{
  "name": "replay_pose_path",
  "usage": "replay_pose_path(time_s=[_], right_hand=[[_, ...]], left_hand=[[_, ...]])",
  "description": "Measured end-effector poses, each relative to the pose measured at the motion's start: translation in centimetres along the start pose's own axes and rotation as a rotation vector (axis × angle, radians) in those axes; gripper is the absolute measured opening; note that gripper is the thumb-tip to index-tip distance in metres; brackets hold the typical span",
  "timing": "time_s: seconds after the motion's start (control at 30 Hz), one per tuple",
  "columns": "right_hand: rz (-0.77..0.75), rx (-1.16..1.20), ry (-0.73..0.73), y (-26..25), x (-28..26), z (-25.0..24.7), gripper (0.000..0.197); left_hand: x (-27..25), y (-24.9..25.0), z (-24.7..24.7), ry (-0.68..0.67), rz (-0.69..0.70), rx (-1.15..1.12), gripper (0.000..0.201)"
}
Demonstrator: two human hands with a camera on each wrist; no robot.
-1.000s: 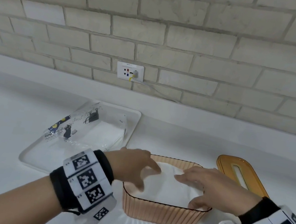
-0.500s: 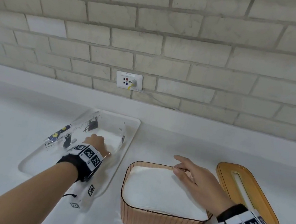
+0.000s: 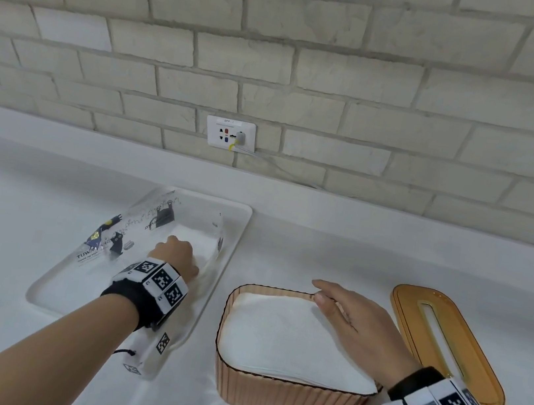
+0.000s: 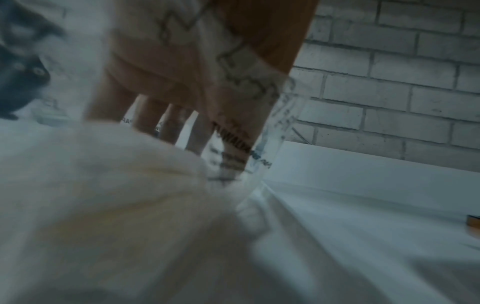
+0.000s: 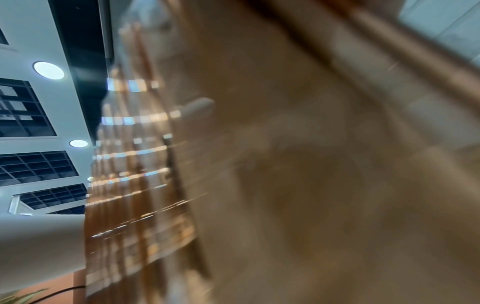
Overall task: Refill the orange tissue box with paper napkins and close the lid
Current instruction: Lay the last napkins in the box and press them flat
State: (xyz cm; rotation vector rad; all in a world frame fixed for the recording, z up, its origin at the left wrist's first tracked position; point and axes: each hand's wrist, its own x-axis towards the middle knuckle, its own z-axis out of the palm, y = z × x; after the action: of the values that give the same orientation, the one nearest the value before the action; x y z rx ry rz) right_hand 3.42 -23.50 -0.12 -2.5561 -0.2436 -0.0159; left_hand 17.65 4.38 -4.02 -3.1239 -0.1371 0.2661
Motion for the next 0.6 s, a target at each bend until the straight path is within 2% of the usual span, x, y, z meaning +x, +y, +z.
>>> replay_pose_path(time_s=[0.1, 0.37, 0.6], right_hand=[[-0.009, -0.019, 0.006, 0.1, 0.05, 0.1, 0.047], [-0.012, -0.017, 0.0, 0.11, 0.04, 0.19, 0.05], [-0.011, -0.03, -0.002, 0.28, 0.06, 0.23, 0.044]], left_hand=[[0.06, 0.02, -0.02, -0.001, 0.007, 0.026, 0.03], [-0.58, 0.66, -0.05, -0.011, 0.01, 0.085, 0.044], [-0.5, 0.61, -0.35, -0.025, 0.022, 0.074, 0.032]])
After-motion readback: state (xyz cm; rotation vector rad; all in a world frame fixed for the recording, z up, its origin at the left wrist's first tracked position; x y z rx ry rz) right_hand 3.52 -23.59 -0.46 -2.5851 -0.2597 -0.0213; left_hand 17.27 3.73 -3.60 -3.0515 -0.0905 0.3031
